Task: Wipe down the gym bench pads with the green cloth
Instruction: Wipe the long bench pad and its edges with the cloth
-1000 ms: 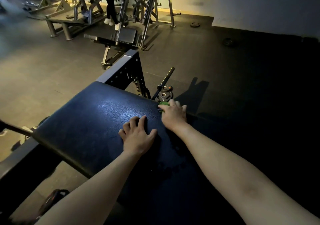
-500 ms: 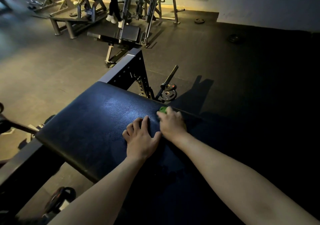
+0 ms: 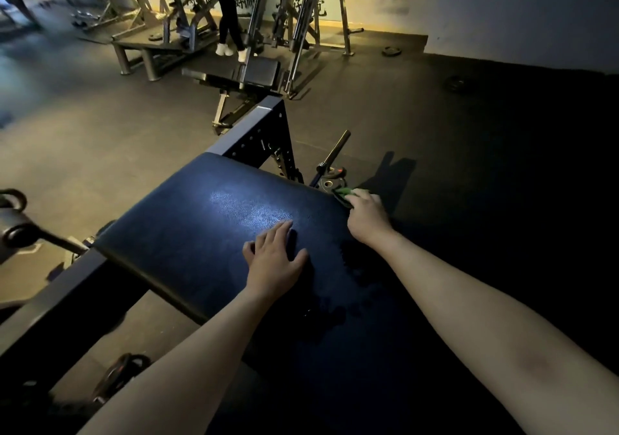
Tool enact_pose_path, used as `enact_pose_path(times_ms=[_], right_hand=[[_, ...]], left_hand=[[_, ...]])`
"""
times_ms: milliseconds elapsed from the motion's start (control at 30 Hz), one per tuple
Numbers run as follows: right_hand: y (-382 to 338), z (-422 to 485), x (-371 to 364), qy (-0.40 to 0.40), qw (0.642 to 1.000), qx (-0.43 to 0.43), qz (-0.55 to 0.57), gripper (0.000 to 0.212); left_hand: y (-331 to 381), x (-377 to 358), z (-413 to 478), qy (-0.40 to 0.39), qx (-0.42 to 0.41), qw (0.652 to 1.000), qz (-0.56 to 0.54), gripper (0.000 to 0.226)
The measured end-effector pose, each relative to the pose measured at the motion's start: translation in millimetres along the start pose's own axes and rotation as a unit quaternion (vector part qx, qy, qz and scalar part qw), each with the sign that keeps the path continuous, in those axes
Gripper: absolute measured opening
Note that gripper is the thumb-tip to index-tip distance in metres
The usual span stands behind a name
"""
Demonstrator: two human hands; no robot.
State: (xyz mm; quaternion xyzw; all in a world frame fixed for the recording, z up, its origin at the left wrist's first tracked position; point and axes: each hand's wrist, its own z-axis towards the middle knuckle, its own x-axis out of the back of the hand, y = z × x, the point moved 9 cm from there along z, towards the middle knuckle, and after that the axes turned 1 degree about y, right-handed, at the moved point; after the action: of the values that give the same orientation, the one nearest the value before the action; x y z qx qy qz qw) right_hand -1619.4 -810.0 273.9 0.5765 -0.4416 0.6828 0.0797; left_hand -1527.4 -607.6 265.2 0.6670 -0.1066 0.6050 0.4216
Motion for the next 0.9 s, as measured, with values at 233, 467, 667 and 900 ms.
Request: enact_pose_path(times_ms=[233,467,667,900], right_hand=[[-28,-10,-1,0.046,0.998,-0.002,-0.036,0.044],[-77,-41,-40,-0.026,0.993,0.113,-0.014,0.038],[-35,-19,4,0.046,0.999,0.004,0.011,0.029],[-49,-36,-19,-0.162,0.984,0.050,-0.051,0.068]], left_hand=[[-3,1,-4,0.004,-0.015,1.000,-0.016,0.074],[-1,-1,-2,0.009,-0.028,1.000,-0.005,0.078],[0,1,-3,0.020,-0.028,0.999,-0.012,0.080],[0,0,-2,0.022,-0.030,0.999,-0.014,0.076]])
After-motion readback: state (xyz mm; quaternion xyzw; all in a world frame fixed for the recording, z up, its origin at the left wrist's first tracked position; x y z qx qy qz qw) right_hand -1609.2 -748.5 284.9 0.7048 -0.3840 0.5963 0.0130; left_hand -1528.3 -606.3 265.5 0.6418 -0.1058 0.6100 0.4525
